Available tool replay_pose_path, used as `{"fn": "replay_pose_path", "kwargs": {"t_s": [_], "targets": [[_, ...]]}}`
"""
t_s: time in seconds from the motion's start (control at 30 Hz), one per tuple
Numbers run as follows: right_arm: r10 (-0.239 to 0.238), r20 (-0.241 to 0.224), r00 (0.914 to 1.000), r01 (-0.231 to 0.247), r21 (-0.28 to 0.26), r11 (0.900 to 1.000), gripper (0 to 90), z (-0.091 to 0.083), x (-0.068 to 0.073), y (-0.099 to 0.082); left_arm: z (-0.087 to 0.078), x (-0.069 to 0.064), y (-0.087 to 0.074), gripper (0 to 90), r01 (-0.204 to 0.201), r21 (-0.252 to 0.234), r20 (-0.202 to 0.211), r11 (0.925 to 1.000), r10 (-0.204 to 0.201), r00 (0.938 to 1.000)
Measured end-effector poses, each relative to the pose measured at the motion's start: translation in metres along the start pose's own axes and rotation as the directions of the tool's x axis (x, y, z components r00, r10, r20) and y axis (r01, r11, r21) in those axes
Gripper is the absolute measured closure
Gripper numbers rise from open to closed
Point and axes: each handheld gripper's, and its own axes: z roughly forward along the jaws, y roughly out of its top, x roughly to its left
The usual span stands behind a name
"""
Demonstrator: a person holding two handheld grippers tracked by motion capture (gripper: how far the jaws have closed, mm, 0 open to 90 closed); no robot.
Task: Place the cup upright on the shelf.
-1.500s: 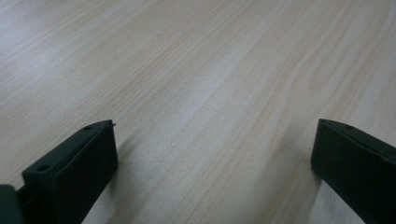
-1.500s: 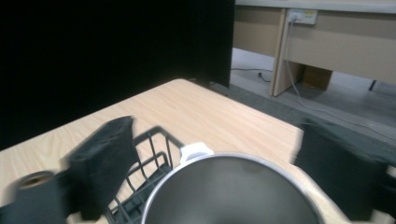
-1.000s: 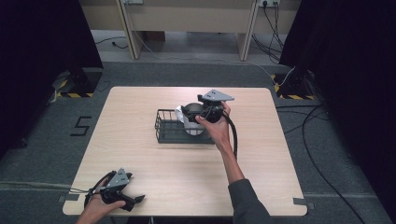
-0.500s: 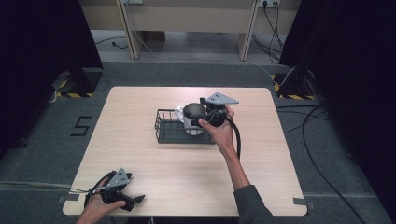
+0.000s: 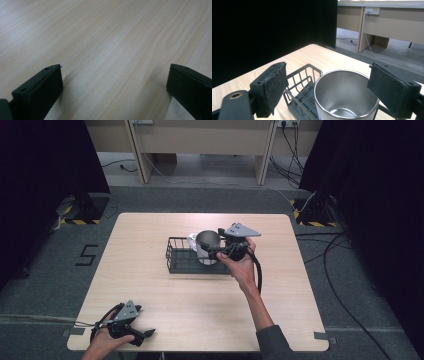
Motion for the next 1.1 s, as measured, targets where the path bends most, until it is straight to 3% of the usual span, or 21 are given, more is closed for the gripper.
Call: {"fn": "replay_pose_path", "kwargs": {"t_s": [1.1], "targets": [[0.015,-0.018,0.9997,-0.015,-0.016,0.9998,15.7,-0.031,0.011,-0.018,0.000,0.000,0.000,0.0,-0.001,-0.001,-0.001,1.0000,0.001,1.0000]]}}
